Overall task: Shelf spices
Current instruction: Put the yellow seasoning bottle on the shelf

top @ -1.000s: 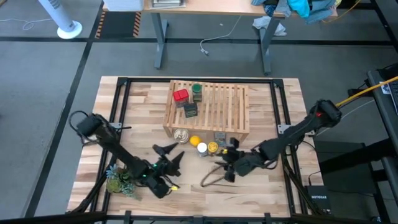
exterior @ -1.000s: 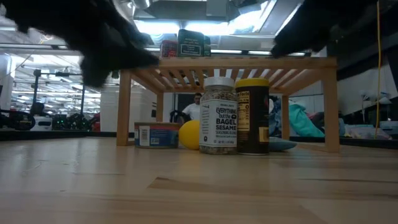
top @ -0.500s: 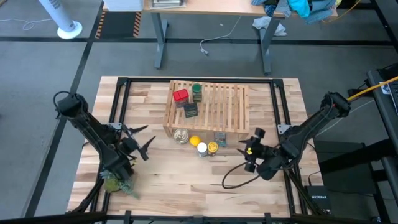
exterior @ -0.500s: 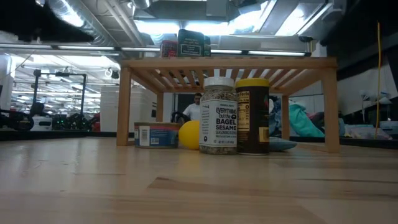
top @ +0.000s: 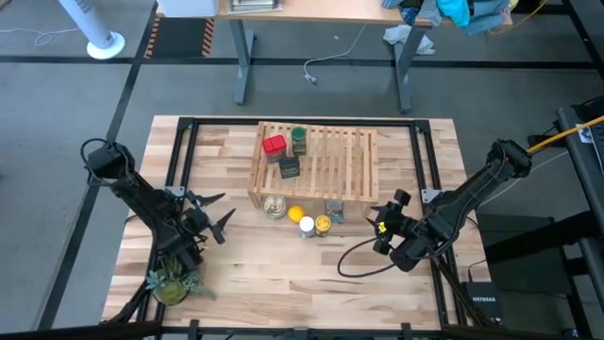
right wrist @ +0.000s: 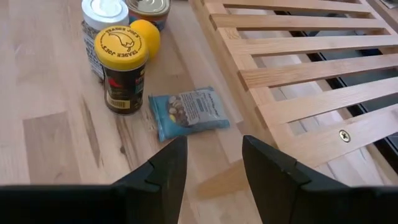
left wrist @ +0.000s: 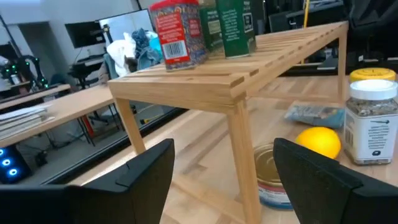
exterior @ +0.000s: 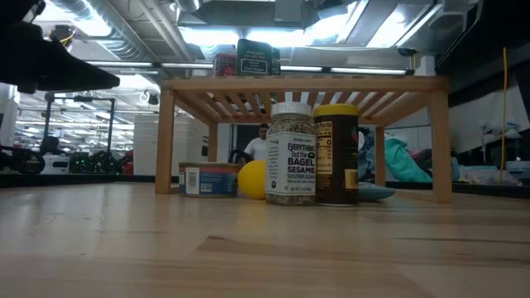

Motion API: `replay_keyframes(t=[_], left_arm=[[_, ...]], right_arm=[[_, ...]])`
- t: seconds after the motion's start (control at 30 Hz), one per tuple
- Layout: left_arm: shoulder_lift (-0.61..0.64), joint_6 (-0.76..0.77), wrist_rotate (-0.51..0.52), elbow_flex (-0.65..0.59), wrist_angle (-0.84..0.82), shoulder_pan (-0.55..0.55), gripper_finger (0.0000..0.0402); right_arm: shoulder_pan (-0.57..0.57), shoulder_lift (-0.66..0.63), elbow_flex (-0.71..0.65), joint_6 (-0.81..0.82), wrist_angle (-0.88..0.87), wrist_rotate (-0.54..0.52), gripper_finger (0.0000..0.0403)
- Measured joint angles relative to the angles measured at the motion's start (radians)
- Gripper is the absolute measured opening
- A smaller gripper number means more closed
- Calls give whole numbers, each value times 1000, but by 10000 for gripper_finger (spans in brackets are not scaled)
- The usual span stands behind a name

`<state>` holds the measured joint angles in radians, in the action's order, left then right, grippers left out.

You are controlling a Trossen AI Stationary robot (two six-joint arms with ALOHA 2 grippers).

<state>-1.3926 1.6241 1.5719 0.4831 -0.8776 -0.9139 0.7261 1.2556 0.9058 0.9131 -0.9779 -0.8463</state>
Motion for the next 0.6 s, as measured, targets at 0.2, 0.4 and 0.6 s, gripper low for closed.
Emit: replay_keyframes(t=[0.2,0.4,0.6], left_arm=[[2,-56,0,0,-6,21,266],[59,-118,0,1,-38,54,266],[166,-203,0,1,-85,106,266]], right_arm=[[0,0,0,0,2,-12,160],[0,0,0,-1,2,-34,160],[0,0,0,-2,3,-50,160]])
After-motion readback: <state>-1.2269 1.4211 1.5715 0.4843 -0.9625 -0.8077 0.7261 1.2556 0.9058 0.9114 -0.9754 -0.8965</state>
